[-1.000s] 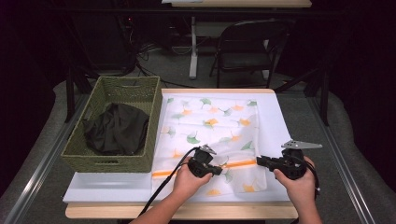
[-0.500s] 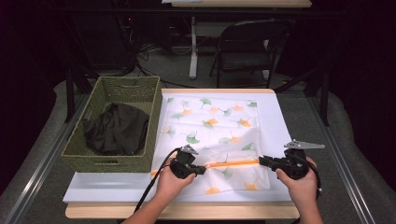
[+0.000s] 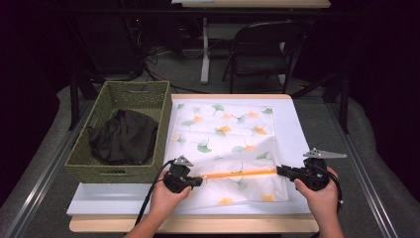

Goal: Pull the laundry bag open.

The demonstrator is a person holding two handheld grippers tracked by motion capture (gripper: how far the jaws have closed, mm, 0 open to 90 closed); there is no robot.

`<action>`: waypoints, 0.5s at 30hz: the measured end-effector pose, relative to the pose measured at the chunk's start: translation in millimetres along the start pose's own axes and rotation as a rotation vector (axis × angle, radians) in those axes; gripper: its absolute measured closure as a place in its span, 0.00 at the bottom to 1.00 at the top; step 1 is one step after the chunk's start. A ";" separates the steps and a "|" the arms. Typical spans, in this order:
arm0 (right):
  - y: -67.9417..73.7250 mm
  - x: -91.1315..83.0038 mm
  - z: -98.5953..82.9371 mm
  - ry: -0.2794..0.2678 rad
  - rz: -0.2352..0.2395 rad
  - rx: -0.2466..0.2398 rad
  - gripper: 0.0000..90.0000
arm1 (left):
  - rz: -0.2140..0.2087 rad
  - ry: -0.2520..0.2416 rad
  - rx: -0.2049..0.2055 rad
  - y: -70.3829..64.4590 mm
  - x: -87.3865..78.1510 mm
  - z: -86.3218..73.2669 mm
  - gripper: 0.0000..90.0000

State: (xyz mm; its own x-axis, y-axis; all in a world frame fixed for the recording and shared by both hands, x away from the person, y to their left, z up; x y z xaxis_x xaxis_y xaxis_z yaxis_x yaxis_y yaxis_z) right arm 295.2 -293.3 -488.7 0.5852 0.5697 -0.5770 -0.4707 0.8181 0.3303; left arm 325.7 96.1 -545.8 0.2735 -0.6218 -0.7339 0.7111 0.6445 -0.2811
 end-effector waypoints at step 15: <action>-0.9 -0.6 -0.8 -0.008 -0.003 0.002 0.93 | 0.066 -0.016 -0.001 12.0 -36.0 -23.1 1.00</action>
Point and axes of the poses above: each handheld gripper's, and its own axes: x roughly forward along the jaws, z roughly out of its top, y roughly to its left, the point moved 1 cm from there along x, roughly forward along the jaws
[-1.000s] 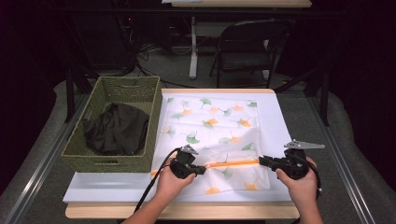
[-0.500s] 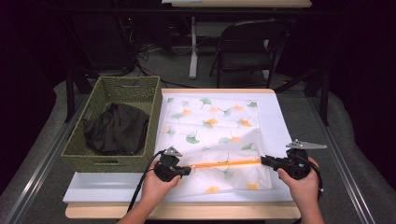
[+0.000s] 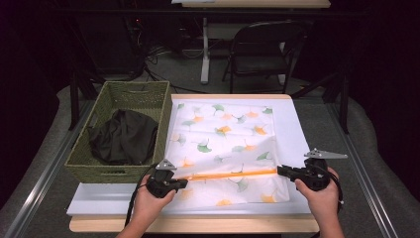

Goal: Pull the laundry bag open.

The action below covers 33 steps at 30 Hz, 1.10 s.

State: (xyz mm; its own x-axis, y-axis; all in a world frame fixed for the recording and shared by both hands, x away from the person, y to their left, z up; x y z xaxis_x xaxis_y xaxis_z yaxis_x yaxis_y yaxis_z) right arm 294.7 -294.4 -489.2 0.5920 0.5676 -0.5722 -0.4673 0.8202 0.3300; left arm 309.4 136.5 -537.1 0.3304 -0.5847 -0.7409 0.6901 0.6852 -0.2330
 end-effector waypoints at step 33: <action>-9.4 -2.9 -4.4 -0.006 -0.009 0.033 0.93 | 0.127 -0.013 -0.058 27.7 -43.2 -47.5 1.00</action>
Point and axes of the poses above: each handheld gripper's, and its own axes: x roughly forward along the jaws, z roughly out of its top, y roughly to its left, the point moved 1 cm from there along x, roughly forward along the jaws
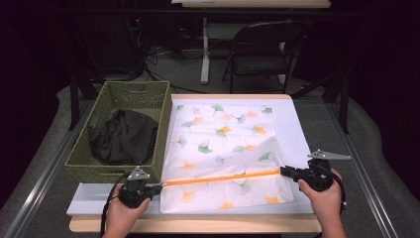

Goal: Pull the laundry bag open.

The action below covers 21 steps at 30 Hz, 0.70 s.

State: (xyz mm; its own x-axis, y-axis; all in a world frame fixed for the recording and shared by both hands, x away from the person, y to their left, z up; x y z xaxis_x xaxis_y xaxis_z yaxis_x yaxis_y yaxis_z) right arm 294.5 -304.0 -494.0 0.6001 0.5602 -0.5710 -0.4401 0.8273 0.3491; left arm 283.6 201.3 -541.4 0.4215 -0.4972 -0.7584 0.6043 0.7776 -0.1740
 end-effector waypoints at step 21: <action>-12.7 22.5 -26.5 0.099 -0.033 0.040 0.92 | 0.000 -0.035 -0.022 8.4 -0.3 -8.7 1.00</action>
Point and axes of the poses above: each handheld gripper's, and its own axes: x roughly forward along the jaws, z roughly out of its top, y roughly to its left, the point moved 1 cm from there along x, roughly forward along the jaws
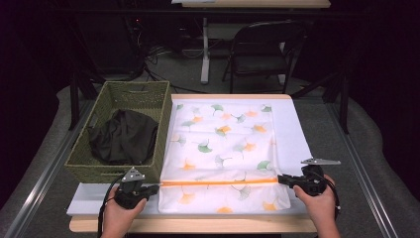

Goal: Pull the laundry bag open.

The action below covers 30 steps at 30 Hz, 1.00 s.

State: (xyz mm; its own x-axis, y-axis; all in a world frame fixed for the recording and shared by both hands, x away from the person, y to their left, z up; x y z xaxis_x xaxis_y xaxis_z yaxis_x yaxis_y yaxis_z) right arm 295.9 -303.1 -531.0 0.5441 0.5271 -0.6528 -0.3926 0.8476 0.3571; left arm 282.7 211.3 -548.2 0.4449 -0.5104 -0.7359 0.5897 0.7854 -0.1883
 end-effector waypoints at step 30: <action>-14.1 3.6 -5.1 -0.009 -0.074 -0.014 0.75 | -0.016 -0.011 0.010 -3.4 1.7 -4.2 0.87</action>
State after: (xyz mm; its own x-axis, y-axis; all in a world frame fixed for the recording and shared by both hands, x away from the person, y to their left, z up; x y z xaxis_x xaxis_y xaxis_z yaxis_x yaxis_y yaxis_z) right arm 299.7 -313.4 -541.7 0.5784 0.4637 -0.6711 -0.3613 0.8833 0.2988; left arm 278.6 209.3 -551.5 0.4426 -0.5266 -0.7258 0.6033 0.7737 -0.1934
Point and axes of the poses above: each handheld gripper's, and its own axes: x roughly forward along the jaws, z roughly out of its top, y roughly to its left, the point moved 1 cm from there along x, roughly forward along the jaws
